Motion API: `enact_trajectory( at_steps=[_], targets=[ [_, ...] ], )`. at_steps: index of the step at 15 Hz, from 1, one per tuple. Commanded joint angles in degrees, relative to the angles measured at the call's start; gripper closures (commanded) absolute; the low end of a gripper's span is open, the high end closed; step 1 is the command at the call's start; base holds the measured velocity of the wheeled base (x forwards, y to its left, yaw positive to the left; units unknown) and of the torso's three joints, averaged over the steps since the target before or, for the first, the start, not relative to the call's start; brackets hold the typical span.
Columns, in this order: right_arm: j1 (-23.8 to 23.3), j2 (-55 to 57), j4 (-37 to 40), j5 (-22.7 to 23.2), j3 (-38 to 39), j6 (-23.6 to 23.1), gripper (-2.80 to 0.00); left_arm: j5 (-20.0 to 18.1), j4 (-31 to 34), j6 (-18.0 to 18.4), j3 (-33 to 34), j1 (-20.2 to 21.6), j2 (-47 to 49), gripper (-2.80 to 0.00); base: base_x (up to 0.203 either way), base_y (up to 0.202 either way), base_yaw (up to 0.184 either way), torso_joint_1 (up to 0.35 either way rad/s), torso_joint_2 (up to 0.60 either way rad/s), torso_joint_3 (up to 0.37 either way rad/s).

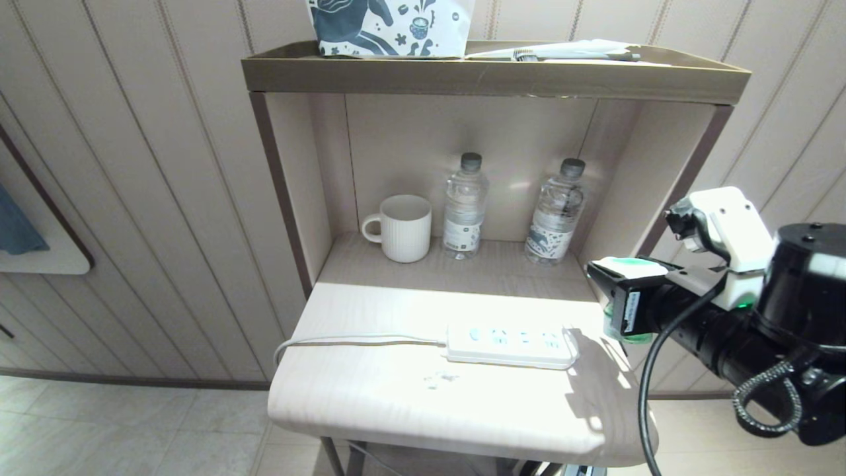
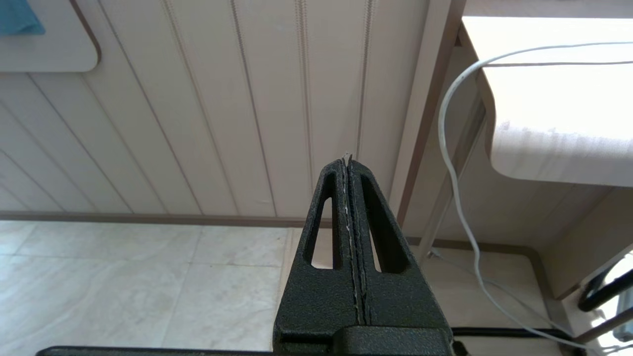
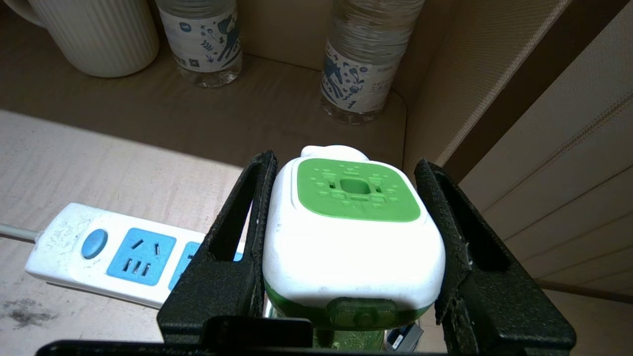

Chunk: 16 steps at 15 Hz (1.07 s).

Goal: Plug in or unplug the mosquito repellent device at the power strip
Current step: Place the mosquito repellent liquid on the table

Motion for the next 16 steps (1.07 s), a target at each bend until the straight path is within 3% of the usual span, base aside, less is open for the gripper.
enact_trajectory(
  at_steps=[1,6,9,11,14,16],
  targets=[
    [0.0,-0.9,-0.2,-0.2,0.5,0.0,0.00,-0.1,0.0,-0.2,0.0,0.0,0.0,0.00,0.000,0.000,0.000,0.000,0.00,0.000],
    [-0.6,0.9,-4.1,-0.4,1.7,0.5,0.00,-0.1,0.0,-0.1,0.0,0.0,0.0,0.00,0.000,0.000,0.000,0.000,0.00,0.000],
    [-0.1,8.1,-19.7,-7.0,3.5,-0.3,0.00,-0.1,0.0,-0.1,0.0,0.0,0.0,0.00,0.000,0.000,0.000,0.000,0.00,0.000],
    [0.5,13.3,-31.9,-12.5,4.3,-4.7,0.00,-0.1,0.0,-0.1,0.0,0.0,0.0,0.00,0.000,0.000,0.000,0.000,0.00,0.000],
    [0.7,21.1,-46.7,-14.0,7.0,-12.0,0.00,-0.1,0.0,-0.1,0.0,0.0,0.0,0.00,0.000,0.000,0.000,0.000,0.00,0.000],
    [0.8,22.3,-48.6,-14.4,6.9,-13.5,0.00,-0.1,0.0,-0.1,0.0,0.0,0.0,0.00,0.000,0.000,0.000,0.000,0.00,0.000]
  ],
)
